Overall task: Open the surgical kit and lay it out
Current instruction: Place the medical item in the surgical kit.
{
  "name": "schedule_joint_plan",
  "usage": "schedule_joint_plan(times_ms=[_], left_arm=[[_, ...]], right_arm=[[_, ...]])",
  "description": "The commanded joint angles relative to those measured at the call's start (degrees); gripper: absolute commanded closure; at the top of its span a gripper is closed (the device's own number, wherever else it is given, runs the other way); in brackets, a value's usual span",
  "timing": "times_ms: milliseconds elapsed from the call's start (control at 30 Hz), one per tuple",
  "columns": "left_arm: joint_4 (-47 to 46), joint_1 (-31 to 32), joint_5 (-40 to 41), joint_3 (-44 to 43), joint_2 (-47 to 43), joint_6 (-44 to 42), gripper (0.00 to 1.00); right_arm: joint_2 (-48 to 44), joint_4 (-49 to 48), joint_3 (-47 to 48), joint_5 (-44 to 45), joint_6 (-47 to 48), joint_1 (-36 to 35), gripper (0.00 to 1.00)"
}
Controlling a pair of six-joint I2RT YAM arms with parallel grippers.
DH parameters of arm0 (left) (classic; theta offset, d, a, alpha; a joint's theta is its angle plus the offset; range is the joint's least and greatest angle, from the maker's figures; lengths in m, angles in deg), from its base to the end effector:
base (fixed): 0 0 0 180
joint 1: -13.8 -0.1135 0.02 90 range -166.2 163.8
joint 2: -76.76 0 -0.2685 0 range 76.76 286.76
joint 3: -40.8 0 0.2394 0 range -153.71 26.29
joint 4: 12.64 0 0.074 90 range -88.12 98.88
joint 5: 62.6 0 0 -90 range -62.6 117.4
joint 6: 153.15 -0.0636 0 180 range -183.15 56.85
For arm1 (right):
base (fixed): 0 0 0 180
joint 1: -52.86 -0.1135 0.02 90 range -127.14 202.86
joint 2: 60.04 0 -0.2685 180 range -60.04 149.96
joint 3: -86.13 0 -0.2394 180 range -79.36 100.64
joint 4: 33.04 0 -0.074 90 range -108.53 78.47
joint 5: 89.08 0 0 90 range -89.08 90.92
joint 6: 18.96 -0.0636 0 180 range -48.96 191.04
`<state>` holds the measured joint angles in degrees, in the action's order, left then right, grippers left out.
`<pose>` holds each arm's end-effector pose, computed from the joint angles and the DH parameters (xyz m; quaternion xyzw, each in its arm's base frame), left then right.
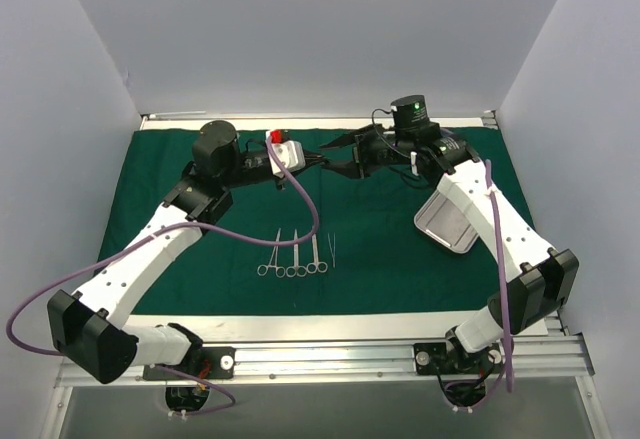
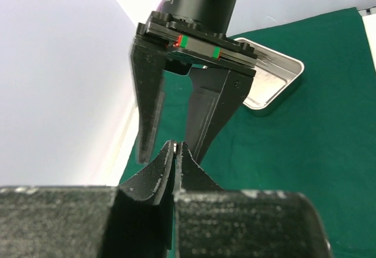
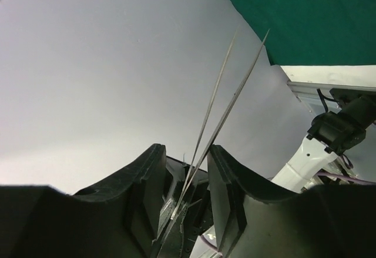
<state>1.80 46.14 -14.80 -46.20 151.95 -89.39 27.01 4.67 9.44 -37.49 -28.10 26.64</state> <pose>0.2363 -0.2002 0.4165 0.5469 0.4668 -0.2942 0.6296 0.2977 0.1906 0.4034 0.3147 0.7377 0.5973 0.0026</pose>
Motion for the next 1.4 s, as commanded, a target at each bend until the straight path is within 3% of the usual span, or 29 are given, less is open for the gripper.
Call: schedule_joint_plan(times_ms=[0,267,367,467,567,600,667,800,867,1000,1133,1233,1367], left_arm=[[-2.1,0.4,-2.4,0.9,-2.6,-1.9,0.98],[-0.4,0.4,-4.4,1.0,-2.6,-2.1,0.96],[1.9,0.4,-3.4,0.1,-2.6,1.2,0.75],[1.1,0.0,-2.4,1.3,-4.3,5.6,0.61],[-5.2,-0.9,0.0,5.3,-7.2,13.1,0.44],[-6.4,-1.4,1.1,8.0,-8.0,15.6,0.34],[-10.1,-4.4,4.1,10.8,-10.2,24.9,0.02],[-10.0,-10.9,9.3,16.3,-12.8,42.2,0.06],[-0.5,-11.0,21.7,16.6,-14.5,45.5,0.06],[18.3,-12.7,33.9,12.2,-13.9,48.4,0.06],[34.3,-15.4,34.1,6.4,-9.5,47.6,0.06],[40.4,-16.5,31.2,3.9,-5.7,47.5,0.06],[41.6,-17.0,30.7,4.8,-5.9,48.0,0.06]], right_arm=[[-0.9,-2.4,0.0,-1.0,-1.0,-0.7,0.66],[-2.4,-7.2,-3.1,0.0,-4.4,-1.4,0.99],[-2.1,-7.6,-2.6,0.9,-3.6,-1.1,1.0],[-1.6,-6.9,-2.4,1.8,-0.7,-0.6,1.0],[0.0,-2.2,-1.3,2.5,8.8,1.9,1.0],[0.6,-1.0,-1.1,2.8,11.7,3.8,1.0],[2.2,2.8,-0.6,4.2,21.9,5.4,1.0],[6.9,12.2,4.4,13.2,42.9,6.6,1.0],[10.2,17.8,7.2,19.1,55.1,5.0,1.0],[11.3,17.5,4.4,30.5,64.7,-0.1,1.0],[11.3,12.7,-5.1,36.3,65.7,-6.0,1.0],[10.8,7.9,-10.3,37.1,64.3,-8.9,1.0],[12.1,4.4,-15.3,40.8,64.4,-12.3,1.0]])
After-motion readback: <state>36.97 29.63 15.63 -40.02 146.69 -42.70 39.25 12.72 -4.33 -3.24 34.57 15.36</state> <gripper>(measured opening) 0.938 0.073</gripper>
